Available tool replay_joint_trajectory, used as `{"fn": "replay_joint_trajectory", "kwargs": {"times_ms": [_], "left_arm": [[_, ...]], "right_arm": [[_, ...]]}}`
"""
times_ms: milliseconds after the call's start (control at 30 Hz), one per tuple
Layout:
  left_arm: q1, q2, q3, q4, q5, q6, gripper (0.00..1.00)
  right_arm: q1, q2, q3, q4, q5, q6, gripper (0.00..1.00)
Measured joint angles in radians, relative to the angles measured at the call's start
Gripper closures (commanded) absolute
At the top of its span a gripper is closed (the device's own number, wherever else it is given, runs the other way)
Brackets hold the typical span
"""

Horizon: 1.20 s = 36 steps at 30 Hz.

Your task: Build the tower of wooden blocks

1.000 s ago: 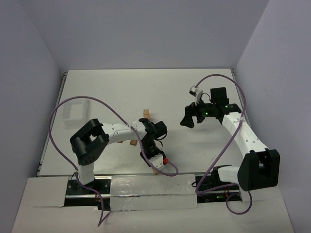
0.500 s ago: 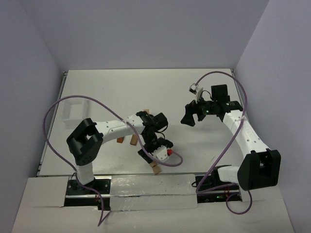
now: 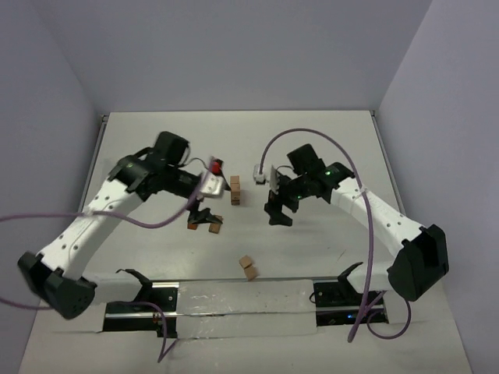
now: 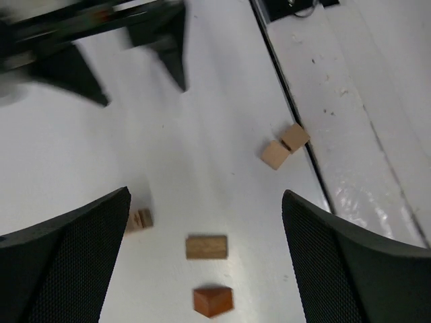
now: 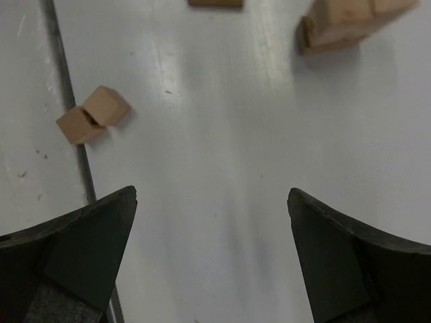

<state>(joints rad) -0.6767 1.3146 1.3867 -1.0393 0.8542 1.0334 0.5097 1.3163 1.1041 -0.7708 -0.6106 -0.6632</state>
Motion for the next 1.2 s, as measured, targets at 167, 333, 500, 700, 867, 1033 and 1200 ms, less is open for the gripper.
{"fn": "replay_joint_trajectory", "kwargs": {"times_ms": [167, 333, 500, 700, 867, 1033, 1200], "left_arm": [[0.299, -0.237, -0.191, 0.231, 0.093, -0.413, 0.01], [0.418, -0.373, -0.342, 0.428, 0.084, -0.77, 0.01], [0.516, -0.444, -0.398, 0.513, 0.059, -0.989, 0.01], [0.611, -0.452, -0.463, 0.622, 0.078, -1.16, 0.01], [0.627, -0.465, -0.518, 0.673, 0.078, -1.242, 0.01], [0.628, -0.481, -0.521, 0.699, 0.078, -1.264, 0.01], [0.628, -0.483, -0.521, 0.705, 0.078, -1.265, 0.01]], "right_arm": [[0.21, 0.002, -0.058, -0.015, 0.088, -0.112, 0.0], [0.388, 0.031, -0.078, -0.021, 0.133, -0.159, 0.0], [0.495, 0.075, -0.1, 0.006, 0.175, -0.165, 0.0], [0.598, 0.11, -0.117, 0.036, 0.206, -0.125, 0.0], [0.644, 0.13, -0.124, 0.1, 0.252, -0.06, 0.0], [0.66, 0.172, -0.125, 0.155, 0.304, -0.017, 0.0], [0.683, 0.214, -0.13, 0.197, 0.332, 0.014, 0.0]]}}
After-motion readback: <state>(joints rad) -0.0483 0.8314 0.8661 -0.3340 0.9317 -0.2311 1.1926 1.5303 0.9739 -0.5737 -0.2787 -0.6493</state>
